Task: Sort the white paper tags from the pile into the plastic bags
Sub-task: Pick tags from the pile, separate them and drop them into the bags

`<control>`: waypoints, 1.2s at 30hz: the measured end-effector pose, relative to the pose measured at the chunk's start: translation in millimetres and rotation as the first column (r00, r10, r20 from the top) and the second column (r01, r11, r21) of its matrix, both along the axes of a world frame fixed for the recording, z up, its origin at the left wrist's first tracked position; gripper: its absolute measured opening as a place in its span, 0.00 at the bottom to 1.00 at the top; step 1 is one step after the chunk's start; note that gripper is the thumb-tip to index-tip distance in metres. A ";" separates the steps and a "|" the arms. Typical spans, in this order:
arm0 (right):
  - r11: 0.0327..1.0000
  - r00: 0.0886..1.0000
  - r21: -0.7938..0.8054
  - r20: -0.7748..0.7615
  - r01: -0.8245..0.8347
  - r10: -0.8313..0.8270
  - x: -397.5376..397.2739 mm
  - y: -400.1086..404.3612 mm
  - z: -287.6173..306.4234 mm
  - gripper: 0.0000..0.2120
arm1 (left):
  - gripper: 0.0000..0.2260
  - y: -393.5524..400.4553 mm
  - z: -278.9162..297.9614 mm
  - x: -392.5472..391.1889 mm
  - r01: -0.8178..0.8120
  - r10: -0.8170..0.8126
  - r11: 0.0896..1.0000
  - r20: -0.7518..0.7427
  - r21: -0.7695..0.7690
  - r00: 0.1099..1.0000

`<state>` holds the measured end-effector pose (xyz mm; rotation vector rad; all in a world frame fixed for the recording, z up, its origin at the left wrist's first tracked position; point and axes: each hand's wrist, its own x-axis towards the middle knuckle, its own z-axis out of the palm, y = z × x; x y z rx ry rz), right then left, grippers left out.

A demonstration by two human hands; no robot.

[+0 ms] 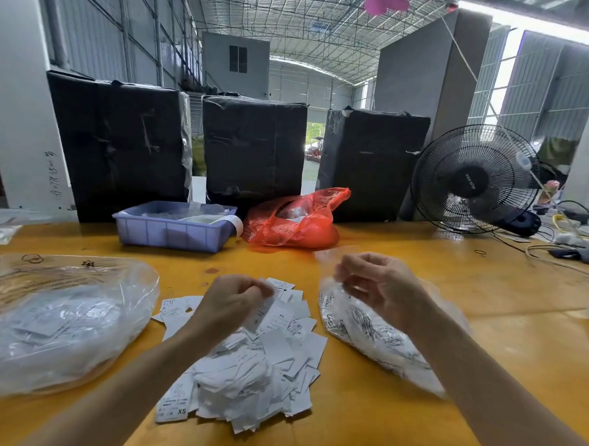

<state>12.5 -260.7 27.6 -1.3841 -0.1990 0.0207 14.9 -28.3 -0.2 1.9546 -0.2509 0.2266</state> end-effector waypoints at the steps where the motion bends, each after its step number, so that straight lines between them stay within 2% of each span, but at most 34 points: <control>1: 0.997 0.997 -0.016 -0.014 -0.079 0.079 -3.9 14.9 0.2 0.05 | 0.12 -2.5 2.2 -2.0 0.062 -0.066 0.995 -0.054 -0.073 0.996; 4: 0.979 0.990 -0.152 0.000 -0.137 0.139 -8.5 51.1 -6.6 0.09 | 0.34 -2.8 4.9 -2.2 0.181 -0.217 0.965 -0.189 -0.190 0.958; 5: 0.972 0.991 -0.199 0.023 -0.124 0.131 -7.7 58.5 -9.8 0.09 | 0.36 -1.9 6.0 -2.2 0.200 -0.233 0.964 -0.194 -0.178 0.953; 6: 0.965 0.991 -0.239 0.050 -0.108 0.123 -6.9 63.6 -12.1 0.09 | 0.33 -0.4 6.8 -2.5 0.215 -0.240 0.965 -0.178 -0.148 0.954; 9: 0.953 0.992 -0.294 0.075 -0.073 0.099 -3.6 70.7 -17.8 0.08 | 0.18 5.6 4.4 -4.0 0.247 -0.254 0.967 -0.126 -0.067 0.959; 14: 0.964 0.996 -0.257 -0.072 -0.073 0.056 -1.7 75.5 -22.1 0.18 | 0.04 11.1 -7.3 1.3 0.096 -0.133 0.972 -0.165 -0.215 0.977; 18: 0.978 0.972 -0.155 -0.211 -0.139 0.104 1.9 77.5 -25.0 0.17 | 0.10 13.3 -9.2 0.5 0.101 -0.157 0.956 -0.191 -0.274 0.969; 21: 0.985 0.965 -0.097 -0.235 -0.144 0.118 5.1 76.9 -27.2 0.15 | 0.15 14.6 -10.4 -0.3 0.125 -0.188 0.942 -0.183 -0.313 0.965; 26: 1.000 0.980 -0.022 -0.199 0.006 -0.010 11.2 74.4 -32.5 0.09 | 0.09 12.6 -12.2 -0.6 0.114 -0.205 0.916 -0.204 -0.386 0.957; 29: 0.992 0.988 0.027 -0.103 0.123 -0.119 12.6 70.9 -33.2 0.02 | 0.09 14.2 -12.8 0.7 0.063 -0.188 0.890 -0.237 -0.452 0.953; 32: 0.982 0.982 0.052 -0.039 0.184 -0.182 12.6 67.4 -32.1 0.06 | 0.11 15.1 -12.6 0.8 0.016 -0.180 0.857 -0.271 -0.515 0.945; 36: 0.979 0.987 0.128 -0.043 0.159 -0.155 12.7 68.0 -31.5 0.10 | 0.09 12.4 -13.2 2.0 -0.019 -0.158 0.852 -0.292 -0.523 0.943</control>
